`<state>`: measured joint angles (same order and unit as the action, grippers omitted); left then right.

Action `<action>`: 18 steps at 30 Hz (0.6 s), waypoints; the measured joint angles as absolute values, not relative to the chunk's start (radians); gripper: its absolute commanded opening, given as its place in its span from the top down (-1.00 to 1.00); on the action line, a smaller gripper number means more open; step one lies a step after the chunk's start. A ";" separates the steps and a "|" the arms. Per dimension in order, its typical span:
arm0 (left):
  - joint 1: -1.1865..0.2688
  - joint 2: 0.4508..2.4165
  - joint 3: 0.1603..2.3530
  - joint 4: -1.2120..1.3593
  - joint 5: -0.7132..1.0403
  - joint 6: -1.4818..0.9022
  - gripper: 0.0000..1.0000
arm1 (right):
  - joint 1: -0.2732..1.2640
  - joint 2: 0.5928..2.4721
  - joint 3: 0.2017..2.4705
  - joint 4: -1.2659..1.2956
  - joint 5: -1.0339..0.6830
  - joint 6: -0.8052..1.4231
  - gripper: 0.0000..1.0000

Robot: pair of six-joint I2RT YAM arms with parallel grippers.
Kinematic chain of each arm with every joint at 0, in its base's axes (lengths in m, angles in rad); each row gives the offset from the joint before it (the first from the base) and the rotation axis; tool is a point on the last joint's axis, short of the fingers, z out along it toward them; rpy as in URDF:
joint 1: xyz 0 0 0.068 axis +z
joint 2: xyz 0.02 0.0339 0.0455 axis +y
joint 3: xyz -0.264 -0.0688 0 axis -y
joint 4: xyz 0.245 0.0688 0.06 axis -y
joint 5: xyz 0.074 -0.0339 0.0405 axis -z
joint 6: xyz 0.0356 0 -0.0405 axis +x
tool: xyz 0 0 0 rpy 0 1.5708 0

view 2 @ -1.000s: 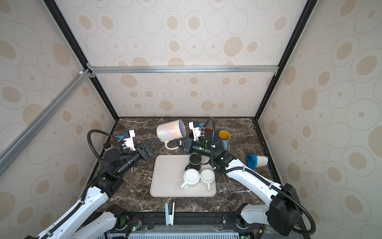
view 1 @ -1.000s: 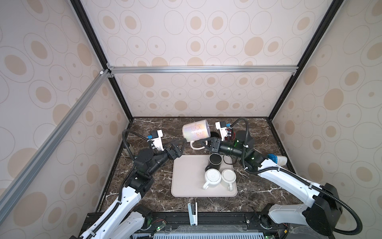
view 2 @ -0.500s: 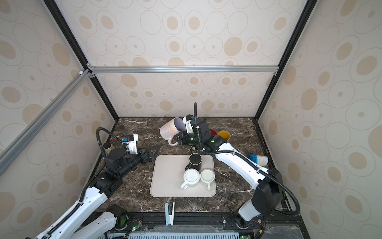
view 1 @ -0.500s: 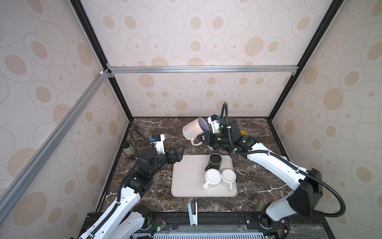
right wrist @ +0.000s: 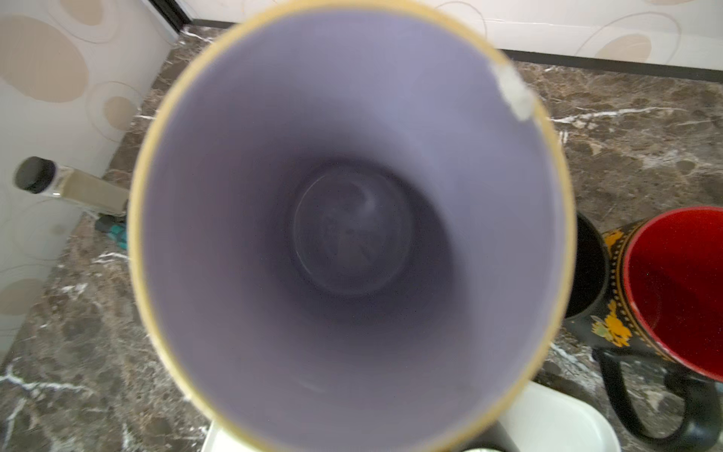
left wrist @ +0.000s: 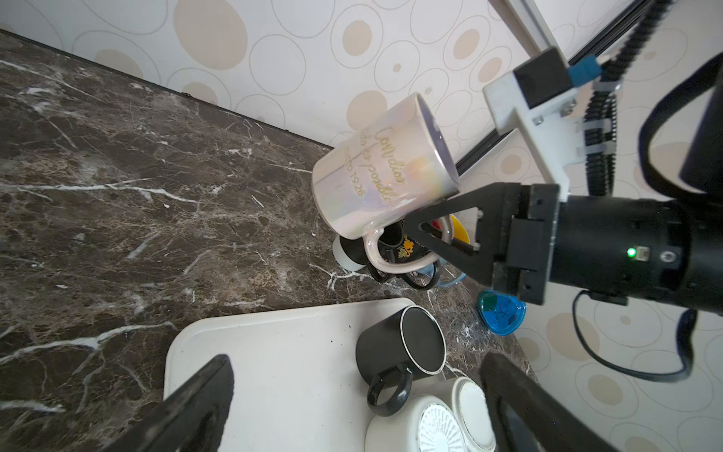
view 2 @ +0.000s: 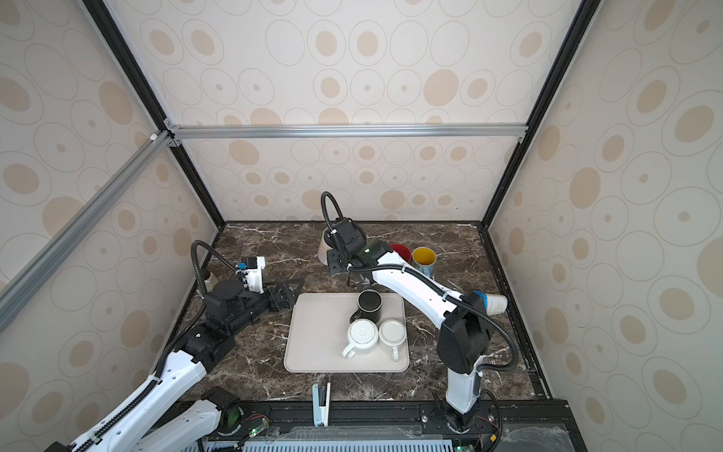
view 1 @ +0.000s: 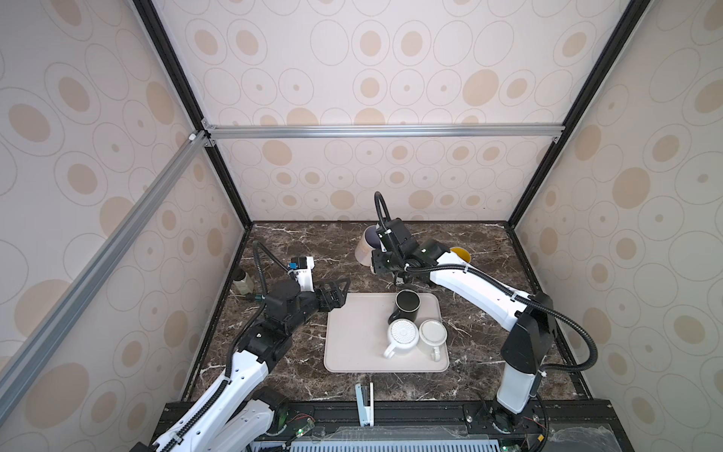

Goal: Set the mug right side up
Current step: 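Open the left gripper off the pink mug while right gripper pulls it away, then lower the upright pink mug with the right gripper beside the black mug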

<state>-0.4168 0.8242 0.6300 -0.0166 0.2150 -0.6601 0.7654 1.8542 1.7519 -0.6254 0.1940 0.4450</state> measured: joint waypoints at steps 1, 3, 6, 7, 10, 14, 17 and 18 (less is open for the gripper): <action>-0.417 0.822 0.630 -0.017 0.213 -0.658 -0.98 | 0.765 1.874 1.770 -0.638 0.212 0.444 1.00; -0.417 0.821 0.628 -0.016 0.212 -0.657 -0.98 | 0.764 1.922 1.816 -0.665 0.247 0.445 1.00; -0.417 0.821 0.622 -0.016 0.211 -0.656 -0.98 | 0.765 1.983 1.865 -0.683 0.283 0.447 1.00; -0.417 0.821 0.620 -0.017 0.211 -0.656 -0.98 | 0.765 2.000 1.876 -0.686 0.292 0.448 1.00; -0.417 0.819 0.609 -0.017 0.211 -0.654 -0.98 | 0.765 2.056 1.918 -0.712 0.315 0.451 1.00; -0.417 0.819 0.594 -0.016 0.211 -0.654 -0.98 | 0.765 2.112 1.948 -0.728 0.344 0.463 1.00; -0.417 0.819 0.585 -0.016 0.212 -0.654 -0.98 | 0.766 2.137 1.948 -0.736 0.349 0.469 1.00; -0.417 0.819 0.584 -0.016 0.213 -0.654 -0.98 | 0.766 2.144 1.948 -0.735 0.351 0.472 1.00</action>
